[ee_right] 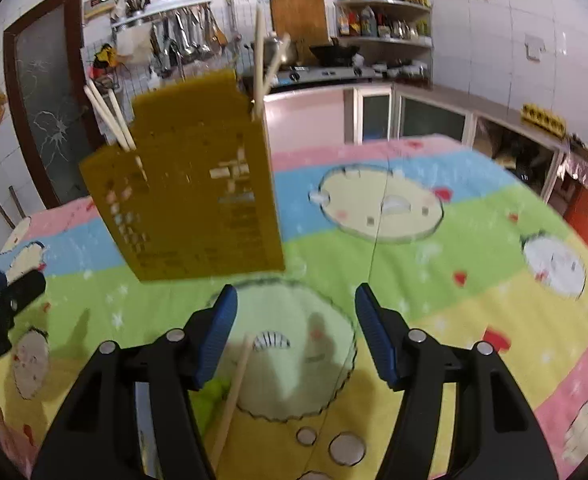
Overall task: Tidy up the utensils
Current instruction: 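Open both tools to drop the chopsticks into the holder, then close the right tool on a chopstick while the left tool lowers onto the clear ladle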
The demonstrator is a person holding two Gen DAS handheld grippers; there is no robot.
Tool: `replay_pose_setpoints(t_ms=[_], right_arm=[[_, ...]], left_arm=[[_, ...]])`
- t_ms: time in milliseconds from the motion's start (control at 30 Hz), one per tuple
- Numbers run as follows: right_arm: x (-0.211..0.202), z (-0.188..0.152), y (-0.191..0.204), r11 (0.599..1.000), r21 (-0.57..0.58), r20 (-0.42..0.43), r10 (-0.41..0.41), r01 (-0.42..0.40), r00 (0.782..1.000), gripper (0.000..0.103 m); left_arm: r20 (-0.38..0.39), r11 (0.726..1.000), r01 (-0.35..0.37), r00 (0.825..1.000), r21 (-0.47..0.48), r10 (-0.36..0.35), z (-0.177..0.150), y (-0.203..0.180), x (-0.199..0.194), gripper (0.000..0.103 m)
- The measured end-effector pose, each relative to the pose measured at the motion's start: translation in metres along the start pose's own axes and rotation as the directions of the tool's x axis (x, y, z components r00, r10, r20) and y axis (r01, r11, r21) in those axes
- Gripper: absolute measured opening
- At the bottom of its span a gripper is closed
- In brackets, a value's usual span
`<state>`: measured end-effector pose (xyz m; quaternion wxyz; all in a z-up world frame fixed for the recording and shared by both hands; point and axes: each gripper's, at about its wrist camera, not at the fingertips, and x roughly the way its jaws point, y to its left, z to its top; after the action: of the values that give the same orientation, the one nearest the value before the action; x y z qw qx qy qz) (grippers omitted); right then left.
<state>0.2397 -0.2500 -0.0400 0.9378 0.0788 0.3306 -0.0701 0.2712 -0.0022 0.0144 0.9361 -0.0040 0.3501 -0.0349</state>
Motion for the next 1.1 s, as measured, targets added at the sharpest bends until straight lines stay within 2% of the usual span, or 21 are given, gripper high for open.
replay_pose_setpoints(t_ms=[233,433,467,533,667,933,1100], right_arm=[[0.014,-0.007,0.008,1.0,-0.014,-0.028,-0.025,0.025,0.999,0.061],[0.025,-0.008,0.016,0.999,-0.031,-0.094,-0.036,0.033,0.995,0.059],[0.027,-0.009,0.019,0.999,-0.041,-0.104,-0.04,0.036,0.994,0.058],[0.03,-0.01,0.024,0.998,-0.058,-0.122,-0.039,0.032,0.992,0.047],[0.036,-0.011,0.031,0.995,-0.088,-0.147,-0.052,0.039,0.988,0.04],[0.034,-0.013,0.036,0.995,-0.095,-0.162,-0.006,-0.01,0.987,0.017],[0.03,-0.015,0.037,0.995,-0.091,-0.167,0.018,-0.034,0.986,0.012]], left_arm=[[-0.063,1.0,0.008,0.998,-0.017,-0.009,-0.031,0.002,0.02,0.092],[-0.099,0.999,0.018,0.995,0.039,-0.014,-0.044,-0.009,0.026,0.092],[-0.105,0.999,0.018,0.994,0.039,-0.014,-0.044,-0.01,0.028,0.092],[-0.12,0.999,0.017,0.993,0.034,-0.013,-0.046,-0.01,0.03,0.092],[-0.152,0.999,0.02,0.988,0.036,-0.014,-0.048,-0.013,0.036,0.092],[-0.175,0.999,0.02,0.984,0.029,-0.015,-0.05,-0.012,0.04,0.087],[-0.177,0.999,0.027,0.984,0.033,-0.021,-0.05,-0.014,0.039,0.082]])
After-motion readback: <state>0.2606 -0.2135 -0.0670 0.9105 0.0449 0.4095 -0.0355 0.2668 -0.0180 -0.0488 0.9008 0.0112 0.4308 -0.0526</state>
